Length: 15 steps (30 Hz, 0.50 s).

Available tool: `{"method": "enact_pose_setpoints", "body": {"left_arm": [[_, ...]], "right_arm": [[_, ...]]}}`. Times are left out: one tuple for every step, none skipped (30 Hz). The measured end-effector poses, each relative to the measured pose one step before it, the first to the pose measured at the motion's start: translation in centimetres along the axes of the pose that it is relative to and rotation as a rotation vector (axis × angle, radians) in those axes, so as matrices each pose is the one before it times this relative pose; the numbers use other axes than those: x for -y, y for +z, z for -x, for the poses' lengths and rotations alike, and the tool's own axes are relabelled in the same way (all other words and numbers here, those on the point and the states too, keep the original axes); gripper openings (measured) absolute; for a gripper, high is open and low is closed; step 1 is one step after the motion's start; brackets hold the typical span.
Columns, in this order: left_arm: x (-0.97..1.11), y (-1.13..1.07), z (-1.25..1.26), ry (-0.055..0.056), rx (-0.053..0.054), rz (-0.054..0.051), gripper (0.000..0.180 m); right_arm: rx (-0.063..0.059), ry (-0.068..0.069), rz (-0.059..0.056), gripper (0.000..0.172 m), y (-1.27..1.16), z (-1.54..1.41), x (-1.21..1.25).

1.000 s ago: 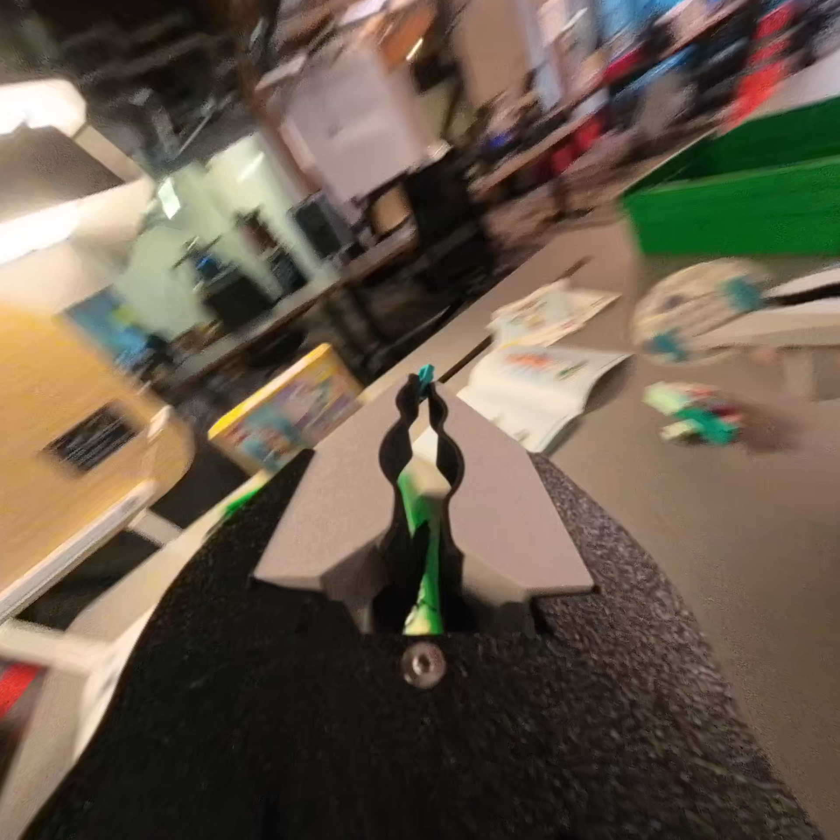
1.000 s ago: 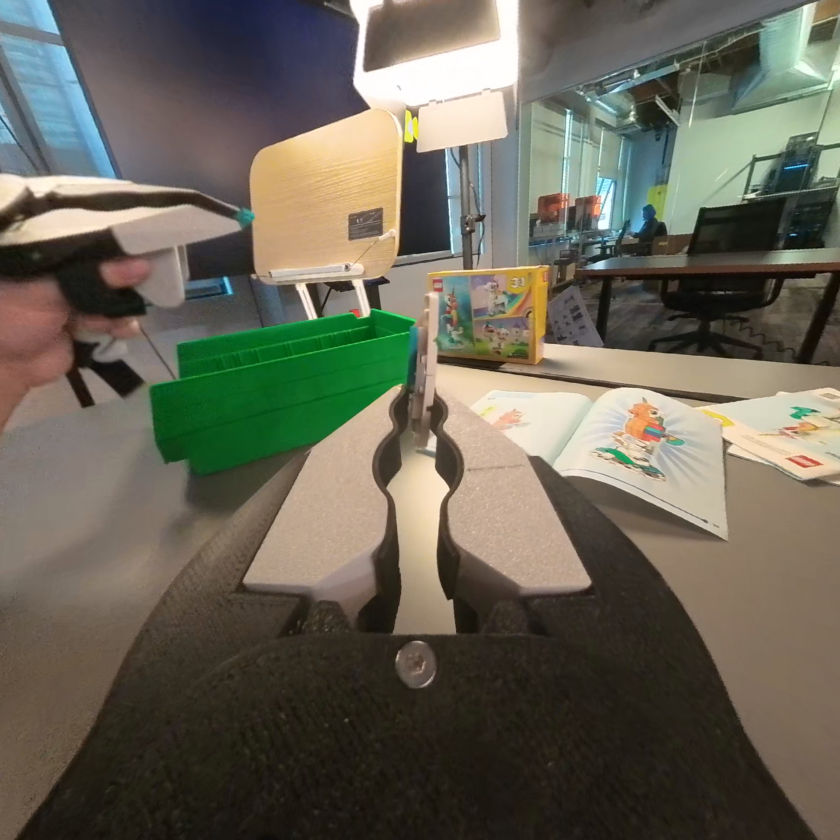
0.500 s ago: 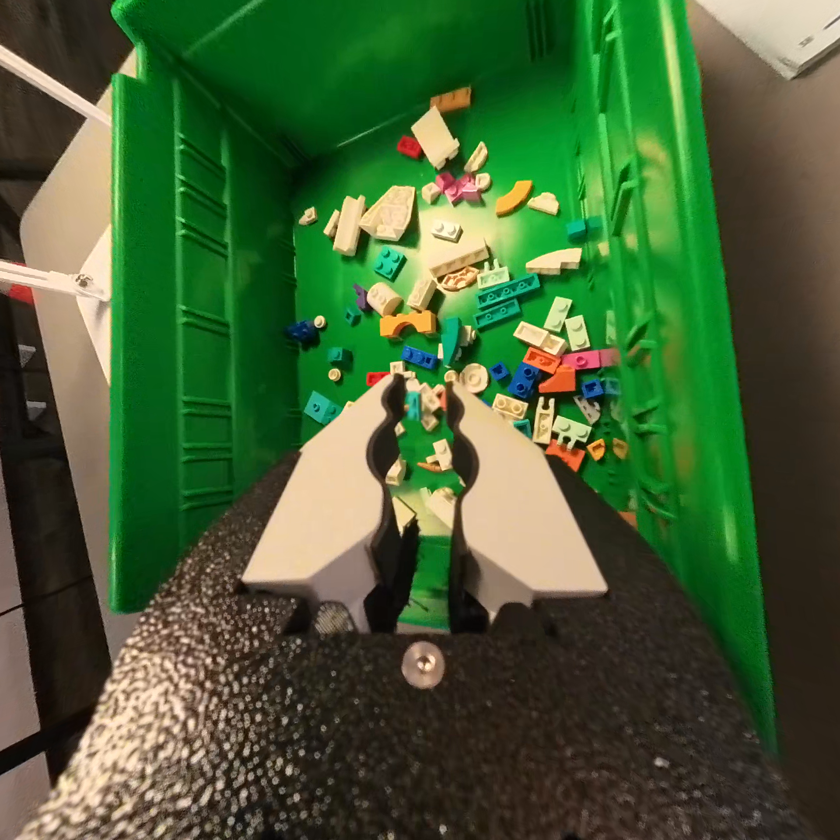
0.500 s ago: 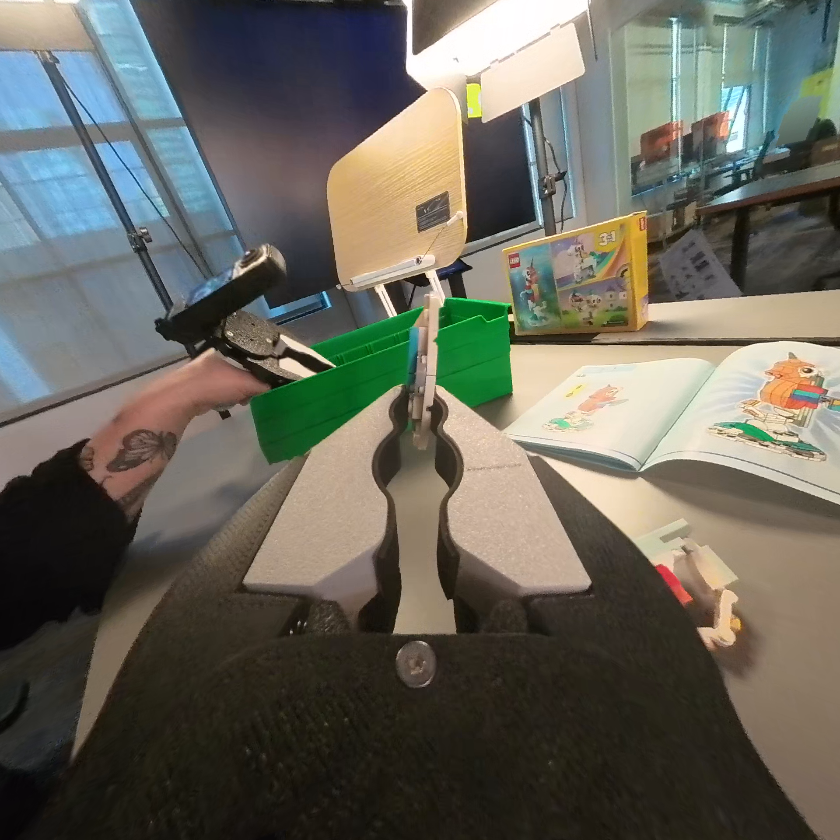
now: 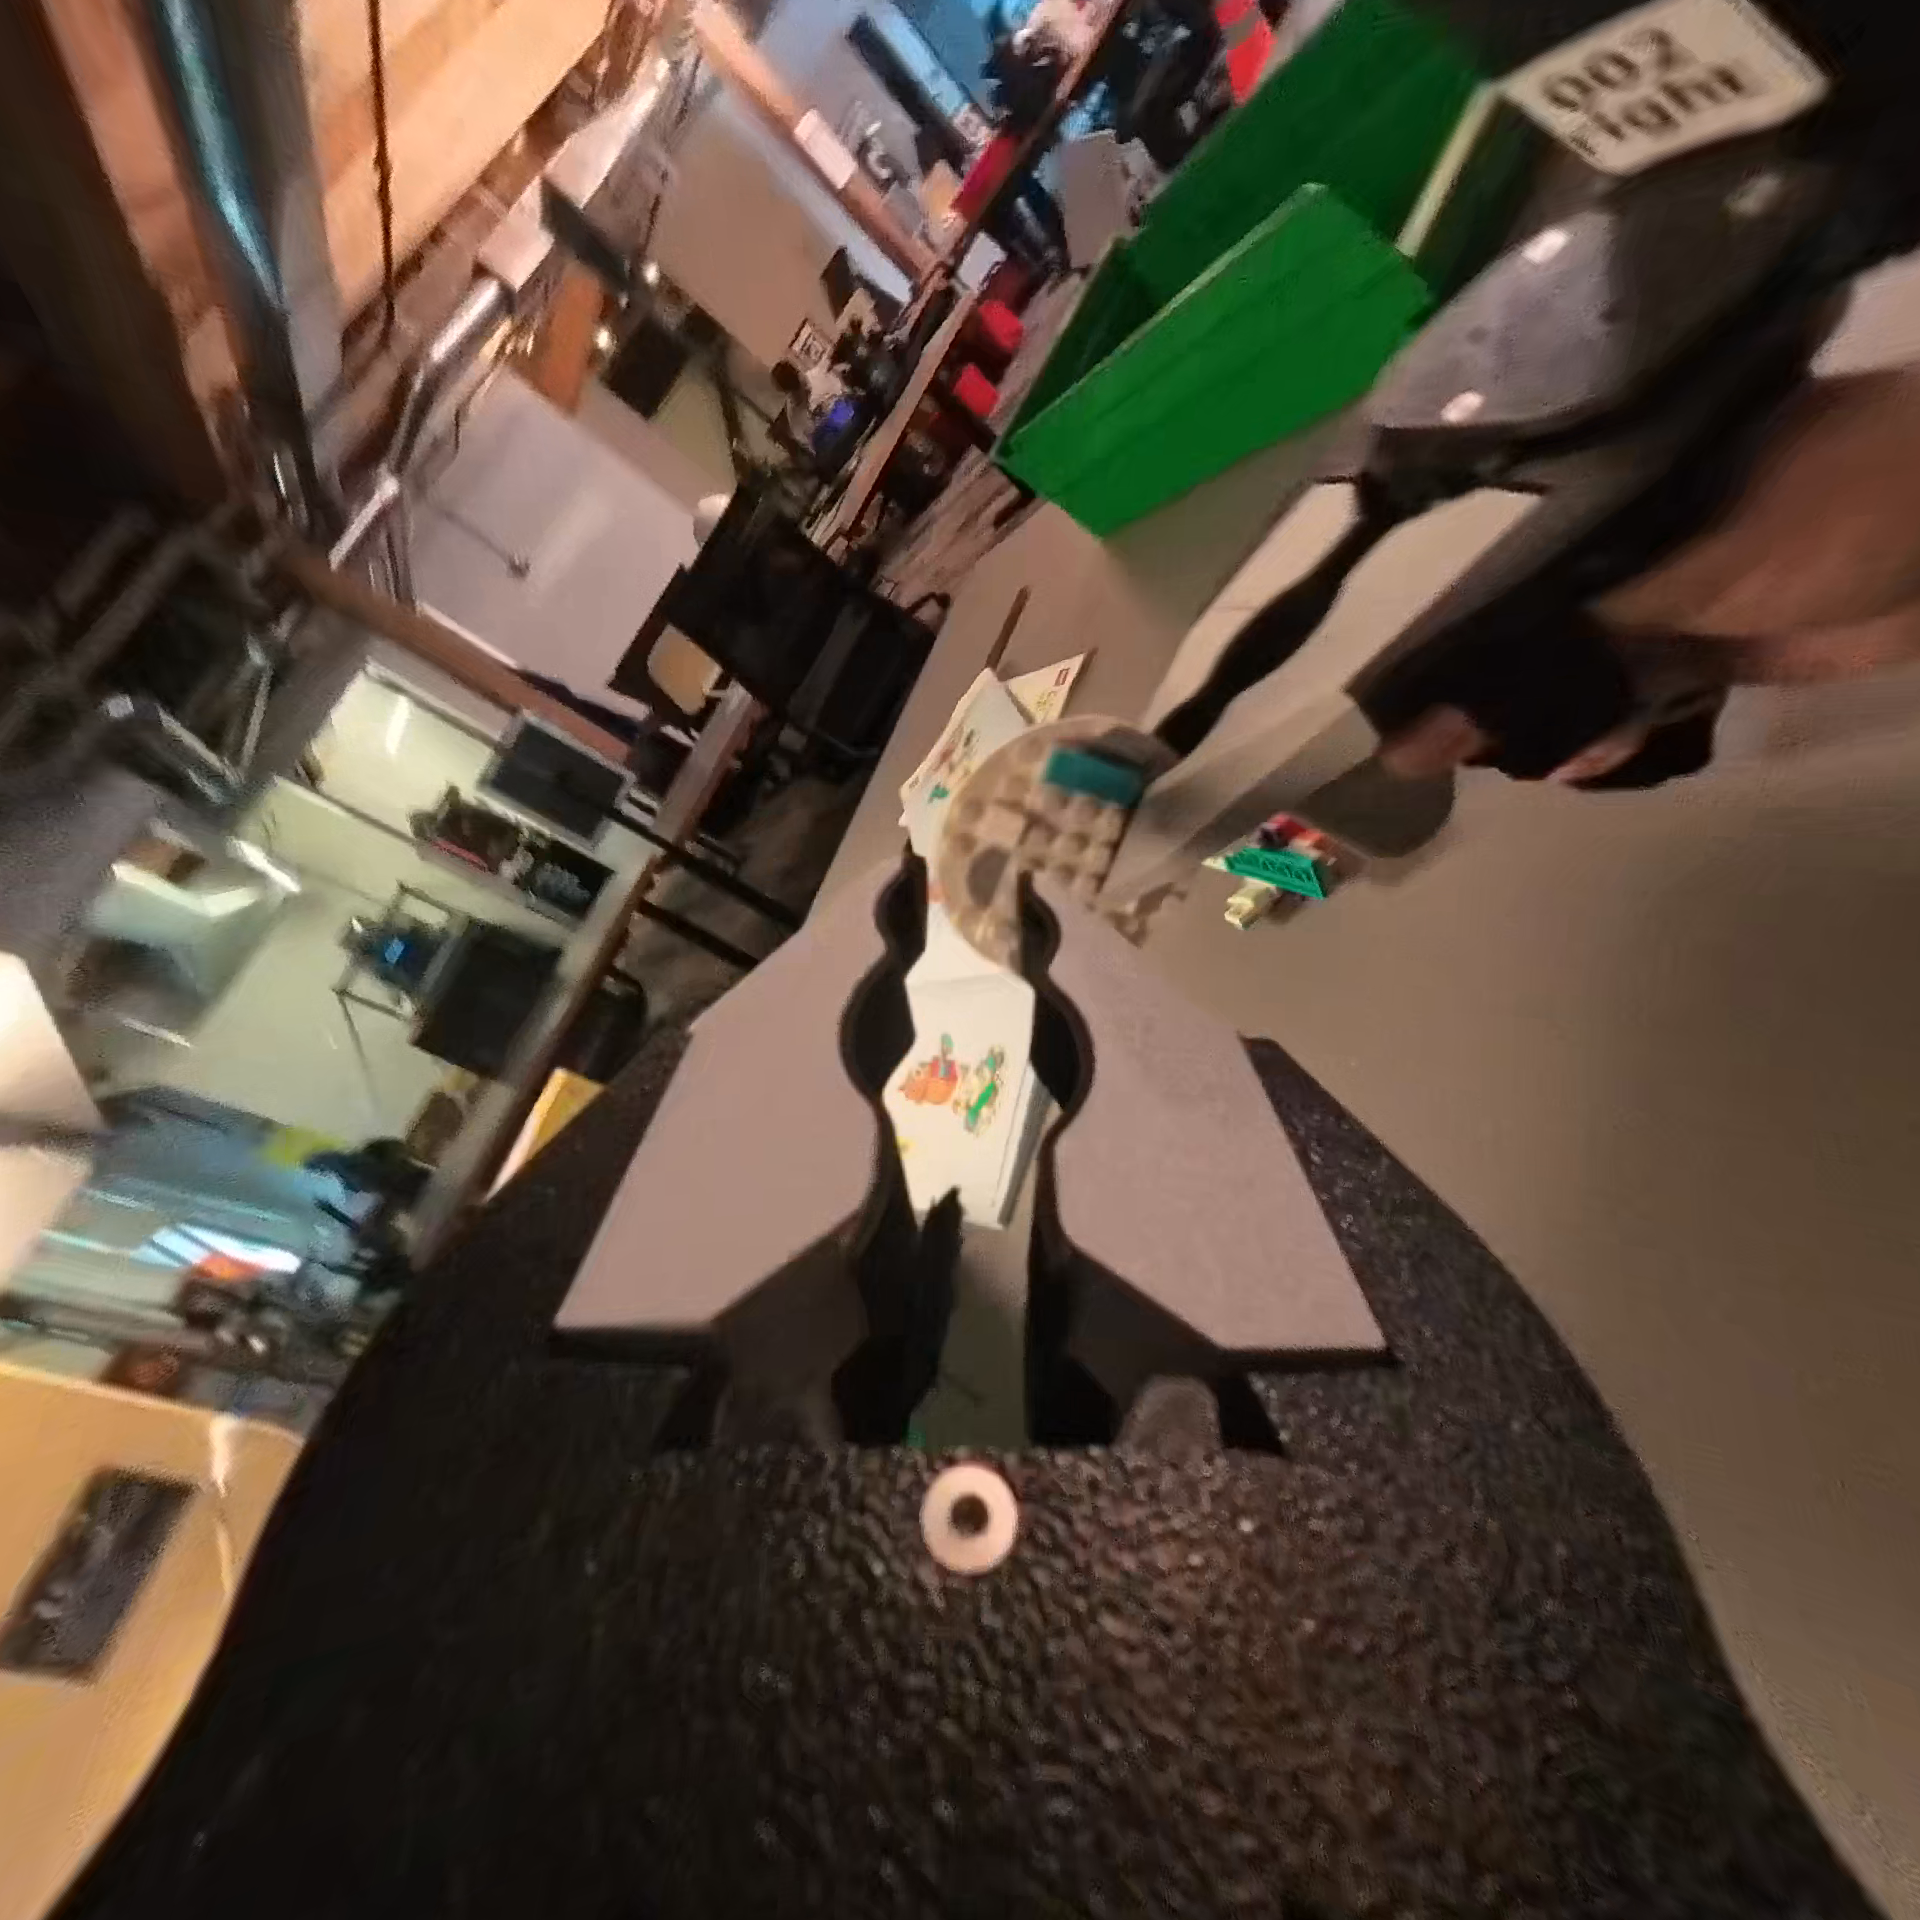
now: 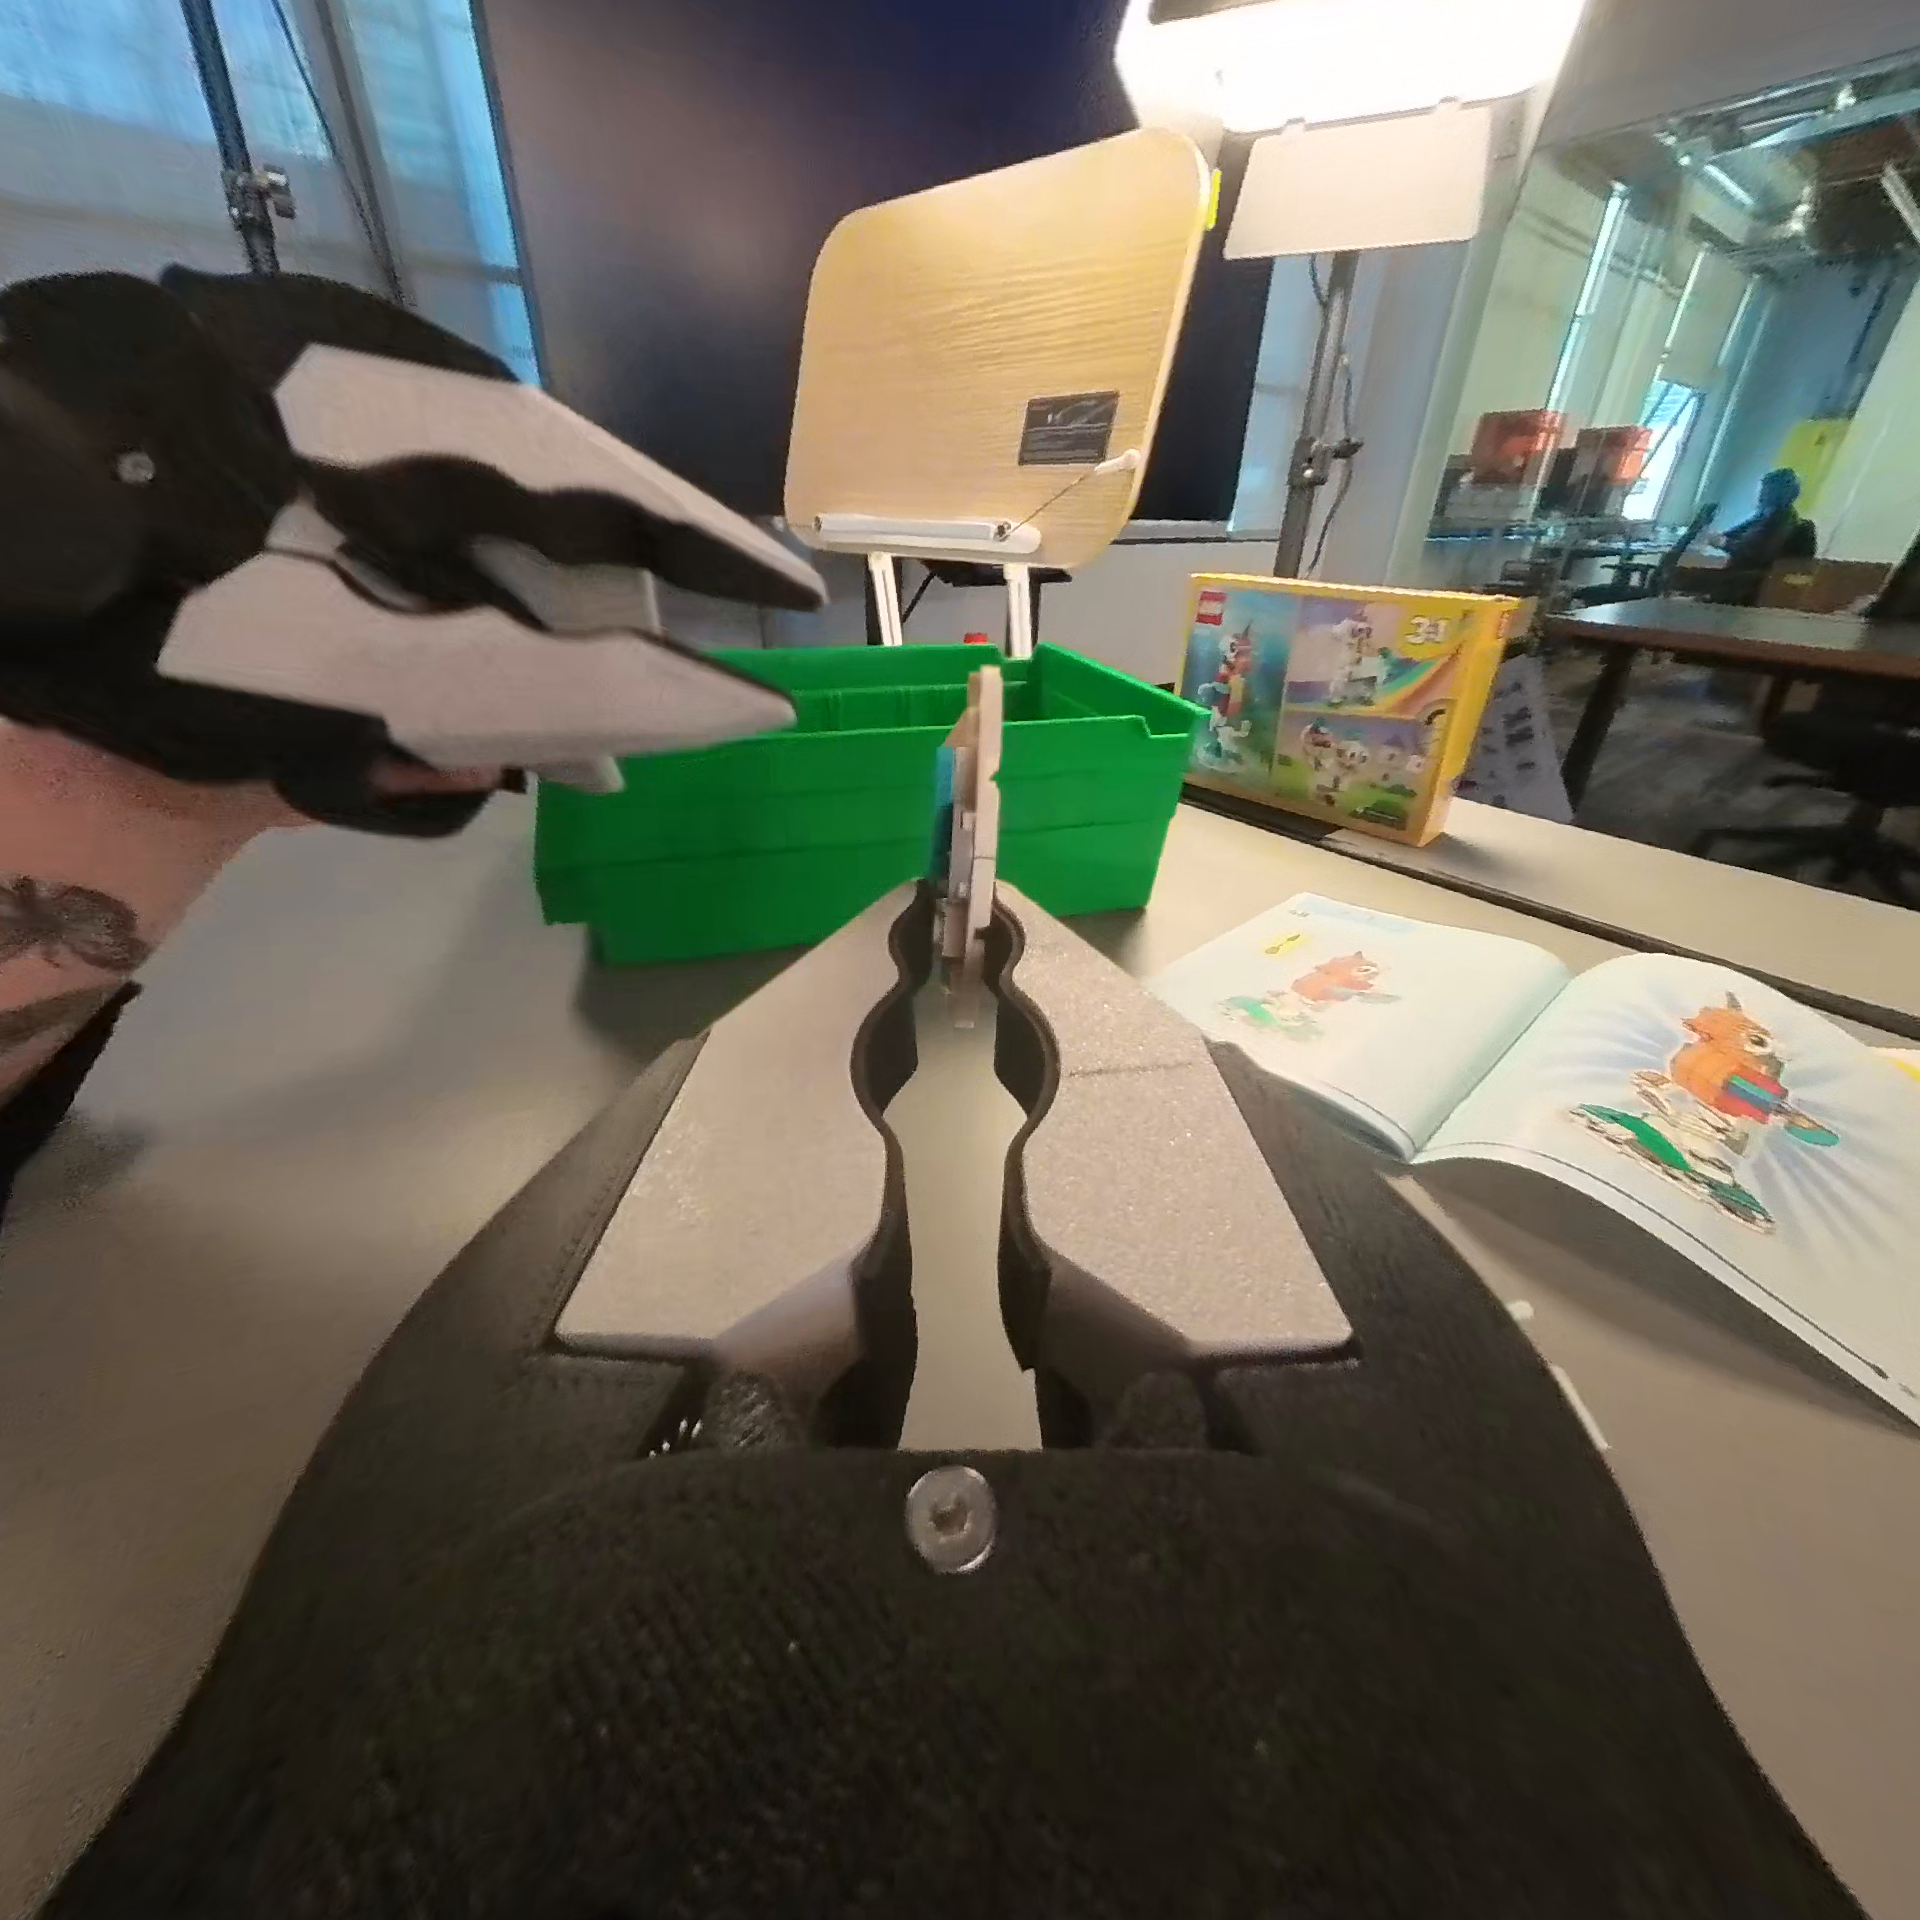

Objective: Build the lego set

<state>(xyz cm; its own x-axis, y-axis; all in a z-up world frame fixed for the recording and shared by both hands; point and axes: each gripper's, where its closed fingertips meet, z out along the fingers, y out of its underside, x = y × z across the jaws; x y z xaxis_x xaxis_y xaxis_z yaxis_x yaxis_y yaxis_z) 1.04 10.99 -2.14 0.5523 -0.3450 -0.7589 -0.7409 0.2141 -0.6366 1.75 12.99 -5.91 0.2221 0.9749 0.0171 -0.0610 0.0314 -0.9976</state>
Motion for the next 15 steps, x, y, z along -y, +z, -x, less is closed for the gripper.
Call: {"method": "enact_pose_setpoints", "body": {"left_arm": [[0.039,0.391,-0.519,0.0466,-0.0059,0.0042,0.015],[-0.001,0.327,-0.371,0.0339,-0.0065,0.0023,0.016],[-0.046,0.257,-0.153,0.0163,-0.0001,0.0014,0.017],[-0.167,0.183,0.077,0.0059,0.0062,0.0064,0.019],[-0.191,0.115,0.12,0.0003,0.0037,0.0058,0.02],[-0.153,0.074,0.002,-0.0058,-0.0067,0.0036,0.021],[-0.108,0.047,-0.052,-0.0074,-0.0119,0.002,0.022],[-0.076,0.022,-0.134,-0.0032,-0.0163,0.0005,0.023],[-0.119,0.005,-0.197,0.0026,-0.0195,0.0049,0.023],[-0.201,0.003,-0.158,0.0055,-0.0176,0.0101,0.023],[-0.206,-0.009,-0.341,0.0049,-0.0307,0.0114,0.019],[-0.18,-0.025,-0.167,0.0021,-0.0196,0.0103,0.018],[-0.223,-0.061,-0.088,0.0048,-0.0145,0.0126,0.018],[-0.221,-0.088,-0.075,0.0036,-0.0132,0.0106,0.017],[-0.187,-0.117,0.011,-0.0013,-0.006,0.0058,0.015]], "right_arm": [[0.0103,-0.0017,0.0045,0.006,0.057,0.184,-0.088],[0.0069,-0.0014,0.0061,0.006,0.049,0.127,-0.111],[0.0052,-0.0037,0.0068,0.006,0.061,0.11,-0.109],[0.0052,-0.007,0.0072,0.006,0.049,0.135,-0.093],[0.0043,-0.0103,0.0087,0.006,0.06,0.144,-0.121],[0.004,-0.0135,0.0094,0.006,0.068,0.16,-0.127],[0.0035,-0.0158,0.0104,0.006,0.067,0.157,-0.136],[0.0036,-0.0178,0.0115,0.006,0.074,0.177,-0.163],[0.0011,-0.0191,0.0127,0.006,0.068,0.124,-0.174],[-0.0041,-0.0194,0.0137,0.006,0.046,0.017,-0.195],[0.0004,-0.0193,0.0152,0.006,0.039,0.06,-0.202],[0.0009,-0.0189,0.013,0.006,0.044,0.079,-0.184],[-0.0002,-0.0208,0.0112,0.006,0.023,0.064,-0.143],[-0.0001,-0.0204,0.0112,0.006,0.025,0.058,-0.14],[-0.0007,-0.0159,0.0083,0.006,0.021,0.046,-0.093]]}}
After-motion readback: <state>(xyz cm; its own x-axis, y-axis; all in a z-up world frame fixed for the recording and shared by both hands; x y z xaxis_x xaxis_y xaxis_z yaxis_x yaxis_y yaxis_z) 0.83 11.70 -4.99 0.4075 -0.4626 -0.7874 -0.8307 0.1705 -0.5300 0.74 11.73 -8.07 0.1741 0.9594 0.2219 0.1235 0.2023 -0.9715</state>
